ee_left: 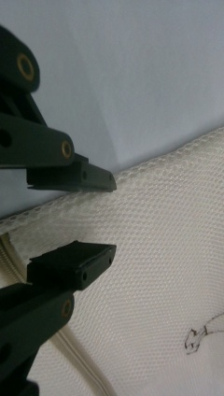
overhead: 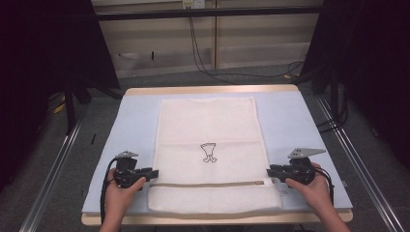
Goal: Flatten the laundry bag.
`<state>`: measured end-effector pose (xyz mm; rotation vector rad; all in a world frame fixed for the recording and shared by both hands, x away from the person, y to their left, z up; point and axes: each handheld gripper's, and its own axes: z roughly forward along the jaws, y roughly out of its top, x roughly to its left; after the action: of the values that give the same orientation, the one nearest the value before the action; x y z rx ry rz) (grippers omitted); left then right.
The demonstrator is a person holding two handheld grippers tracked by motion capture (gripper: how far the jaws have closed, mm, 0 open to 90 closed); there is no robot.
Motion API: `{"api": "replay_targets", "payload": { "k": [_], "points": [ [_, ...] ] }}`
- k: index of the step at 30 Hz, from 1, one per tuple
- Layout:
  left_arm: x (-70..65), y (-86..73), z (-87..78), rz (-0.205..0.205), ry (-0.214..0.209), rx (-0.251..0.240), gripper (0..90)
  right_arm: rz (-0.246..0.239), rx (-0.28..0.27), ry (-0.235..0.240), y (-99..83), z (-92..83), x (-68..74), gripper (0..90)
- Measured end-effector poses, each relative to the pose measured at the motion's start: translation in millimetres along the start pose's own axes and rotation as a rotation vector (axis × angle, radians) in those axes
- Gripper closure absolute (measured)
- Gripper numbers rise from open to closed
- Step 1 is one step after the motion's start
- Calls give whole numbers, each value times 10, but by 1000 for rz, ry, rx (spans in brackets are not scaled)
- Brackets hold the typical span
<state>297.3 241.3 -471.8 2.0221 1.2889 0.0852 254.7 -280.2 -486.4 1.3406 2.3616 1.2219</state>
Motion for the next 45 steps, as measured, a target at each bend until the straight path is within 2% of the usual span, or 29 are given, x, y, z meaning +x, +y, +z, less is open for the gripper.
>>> {"api": "replay_targets", "payload": {
  "k": [1, 2, 4, 5, 6, 9, 11, 17, 21, 24, 26, 27, 31, 35, 37, 39, 43, 45],
  "points": [
    [0, 22, 8, 6, 13, 18, 758, 0, 12, 7, 12, 9, 5, 792],
    [-1, 27, 21, -6, 9, 14, 792, 8, 12, 6, 17, 13, 10, 814],
    [7, 35, 24, -10, 11, 15, 842, 14, 14, 10, 21, 15, 6, 835],
    [1, 46, 35, -31, 5, 5, 842, 20, 10, 13, 25, 20, 2, 853],
    [12, 57, 30, -21, 8, 16, 861, 20, 8, 17, 32, 27, -11, 863],
    [33, 91, 43, -24, 20, 6, 869, 24, -1, 3, 62, 48, -21, 877],
    [75, 124, 70, -51, 25, -13, 869, 18, -9, -15, 90, 68, -24, 877],
    [178, 170, 98, -78, 25, -26, 868, 8, -18, -24, 129, 121, -18, 877],
    [194, 172, 94, -93, 24, -34, 868, 6, -25, -28, 137, 132, -6, 877],
    [198, 170, 23, -79, 37, -35, 870, -10, -32, -24, 160, 142, 6, 877],
    [192, 164, 22, -92, 40, -44, 870, -19, -35, -27, 171, 153, 26, 876],
    [211, 153, 14, -79, 44, -29, 869, -24, -33, -25, 178, 162, 36, 876],
    [223, 149, 27, -81, 32, -25, 867, -33, -25, -29, 173, 167, 49, 875],
    [228, 153, 38, -85, 33, -29, 845, -26, -34, -23, 171, 138, 40, 873],
    [218, 152, -10, -90, 48, -44, 760, -26, -39, -32, 163, 138, 44, 824],
    [205, 157, -38, -92, 46, -55, 741, -35, -48, -42, 160, 132, 51, 802],
    [124, 187, -114, -67, 35, -50, 618, -70, -94, -73, 156, 47, 59, 775],
    [45, 204, -131, -39, 26, -49, 607, -80, -97, -80, 149, 34, 68, 795]
  ]
}}
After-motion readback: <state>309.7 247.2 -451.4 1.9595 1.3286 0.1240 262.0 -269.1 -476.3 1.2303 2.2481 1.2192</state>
